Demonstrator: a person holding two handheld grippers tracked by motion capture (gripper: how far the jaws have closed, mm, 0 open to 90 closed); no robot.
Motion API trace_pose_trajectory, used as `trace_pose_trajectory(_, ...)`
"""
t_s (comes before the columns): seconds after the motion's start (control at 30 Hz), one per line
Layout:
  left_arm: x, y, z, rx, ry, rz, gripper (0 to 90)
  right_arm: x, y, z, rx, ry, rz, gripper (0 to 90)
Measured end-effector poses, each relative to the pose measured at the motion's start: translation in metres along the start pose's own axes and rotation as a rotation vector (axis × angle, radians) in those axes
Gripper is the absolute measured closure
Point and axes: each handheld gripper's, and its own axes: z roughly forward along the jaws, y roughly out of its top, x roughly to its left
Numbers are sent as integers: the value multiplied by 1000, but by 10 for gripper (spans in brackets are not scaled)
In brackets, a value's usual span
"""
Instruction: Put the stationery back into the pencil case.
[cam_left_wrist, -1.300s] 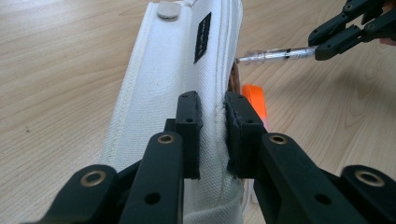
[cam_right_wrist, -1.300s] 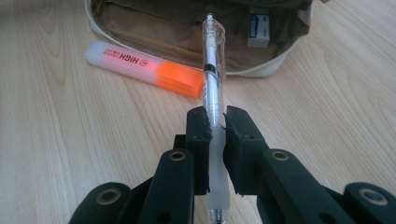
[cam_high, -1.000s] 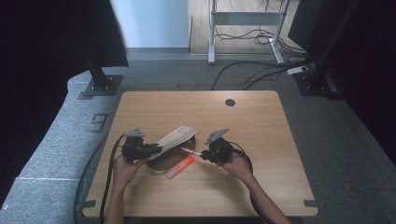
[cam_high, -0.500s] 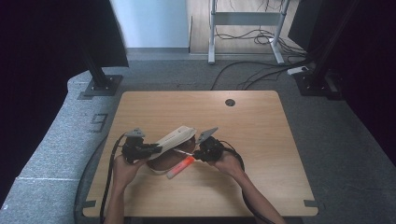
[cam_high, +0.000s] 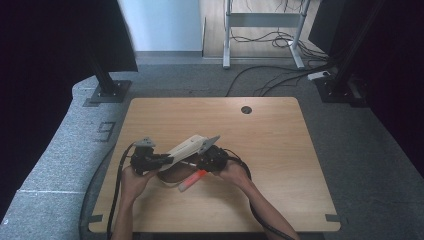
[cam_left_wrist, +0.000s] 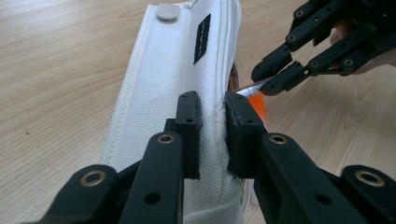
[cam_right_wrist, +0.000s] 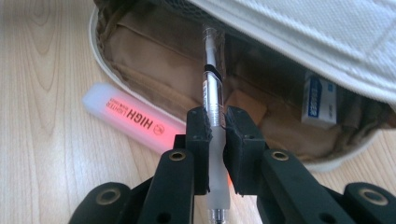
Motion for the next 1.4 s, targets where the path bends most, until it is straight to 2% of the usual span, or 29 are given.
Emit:
trace_pose_trajectory(0.3,0,0,0,3,-3,0,767,-1,9,14,4,1,-32,785)
trace_pose_trajectory(0.6,0,0,1,3,-6,0,766,-4,15,23,-15,0,-35,784)
trace_pose_trajectory(0.9,0,0,1,3,-4,0,766,-10,19,32,-1,-18,-48,779)
trace_pose_trajectory(1.07,1,0,0,1,-6,-1,766,-14,19,33,-3,-21,-34,770)
trace_pose_trajectory(1.4,1,0,0,-3,-6,-4,767,-24,16,31,0,-64,-11,736)
